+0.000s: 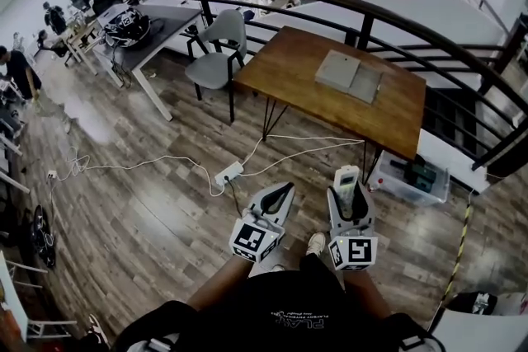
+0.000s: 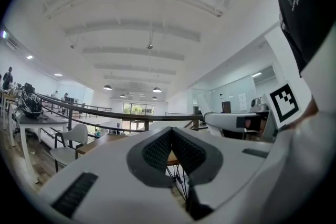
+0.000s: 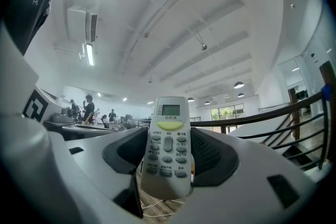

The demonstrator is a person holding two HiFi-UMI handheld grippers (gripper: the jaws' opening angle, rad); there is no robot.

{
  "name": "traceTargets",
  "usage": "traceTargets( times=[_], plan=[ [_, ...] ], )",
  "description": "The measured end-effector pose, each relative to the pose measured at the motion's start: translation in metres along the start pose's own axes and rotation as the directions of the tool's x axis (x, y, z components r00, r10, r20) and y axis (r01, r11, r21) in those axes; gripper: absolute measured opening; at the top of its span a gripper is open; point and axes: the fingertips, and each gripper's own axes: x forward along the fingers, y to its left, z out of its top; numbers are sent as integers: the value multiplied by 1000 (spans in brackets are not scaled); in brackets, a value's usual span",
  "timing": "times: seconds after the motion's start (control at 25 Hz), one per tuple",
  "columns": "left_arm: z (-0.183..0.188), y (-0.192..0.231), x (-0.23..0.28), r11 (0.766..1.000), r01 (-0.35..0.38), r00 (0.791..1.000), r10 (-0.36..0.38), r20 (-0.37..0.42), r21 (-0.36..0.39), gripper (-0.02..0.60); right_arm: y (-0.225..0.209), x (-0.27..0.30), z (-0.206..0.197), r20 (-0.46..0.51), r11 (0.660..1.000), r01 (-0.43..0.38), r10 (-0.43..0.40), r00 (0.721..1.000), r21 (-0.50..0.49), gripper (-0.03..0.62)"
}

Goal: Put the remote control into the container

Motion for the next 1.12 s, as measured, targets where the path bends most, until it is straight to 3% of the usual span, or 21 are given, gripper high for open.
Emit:
traceTargets(
  times=[0.4, 0.64, 1.12],
  plan=[
    [6, 12, 90, 999, -40, 999, 40, 2, 23, 2, -74, 56, 4, 19, 999, -31, 31, 999, 27, 262],
    [3, 23, 140, 996, -85, 996, 85, -20, 13, 2, -112, 93, 1, -2, 995, -94, 94, 996, 16, 262],
    [2, 34, 199, 990, -138, 990, 138, -14, 15, 2, -155, 130, -5, -8, 990, -141, 142, 990, 27, 261]
  ],
)
